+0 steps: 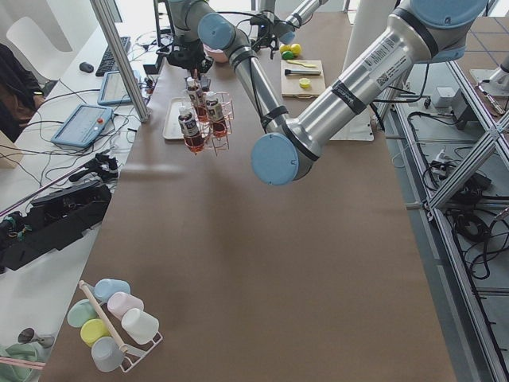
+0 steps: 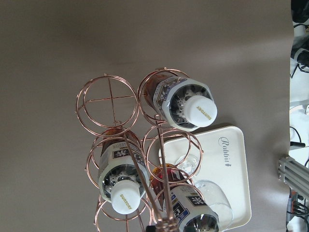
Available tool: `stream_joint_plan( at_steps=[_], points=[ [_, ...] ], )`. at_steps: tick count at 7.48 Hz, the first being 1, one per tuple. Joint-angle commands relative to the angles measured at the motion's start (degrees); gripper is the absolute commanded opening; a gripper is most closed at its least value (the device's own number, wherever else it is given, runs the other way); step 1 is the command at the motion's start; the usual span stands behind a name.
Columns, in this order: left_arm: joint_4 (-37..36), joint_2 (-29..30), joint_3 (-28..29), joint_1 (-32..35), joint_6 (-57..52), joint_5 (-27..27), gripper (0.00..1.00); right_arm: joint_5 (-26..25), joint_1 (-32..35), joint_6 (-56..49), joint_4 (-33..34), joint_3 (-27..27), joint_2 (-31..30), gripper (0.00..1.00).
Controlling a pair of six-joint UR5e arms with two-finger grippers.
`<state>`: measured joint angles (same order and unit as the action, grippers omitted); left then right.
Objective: Take tea from basket to plate
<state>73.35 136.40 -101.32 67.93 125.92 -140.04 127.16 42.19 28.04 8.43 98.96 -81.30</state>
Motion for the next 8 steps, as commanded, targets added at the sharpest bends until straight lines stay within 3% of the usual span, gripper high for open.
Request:
stream_joint_plan(
  at_steps=[1, 3, 4, 6, 8],
  points=[
    [-0.1, 2.2, -0.1, -2.5, 2.9, 1.3, 0.0, 1.3, 0.1, 0.0, 0.0, 0.0, -0.6, 1.0],
    [-0.3, 3.5, 0.2, -2.6, 3.5, 1.4, 0.0, 1.4, 0.1, 0.0, -0.1, -0.3, -0.9, 1.0],
    [-0.4, 3.6, -0.5, -4.0, 5.0, 3.2, 0.0, 1.4, 0.0, 0.0, 0.0, -0.3, -0.8, 1.0],
    [-2.3, 6.5, -1.0, -10.9, 11.2, 12.1, 0.0, 1.7, 0.0, 0.0, 0.0, -0.5, -0.9, 1.0],
    [-4.4, 7.4, -3.1, -12.2, 12.8, 12.3, 0.0, 2.0, 0.0, 0.0, 0.0, -0.5, -1.2, 1.0]
  ],
)
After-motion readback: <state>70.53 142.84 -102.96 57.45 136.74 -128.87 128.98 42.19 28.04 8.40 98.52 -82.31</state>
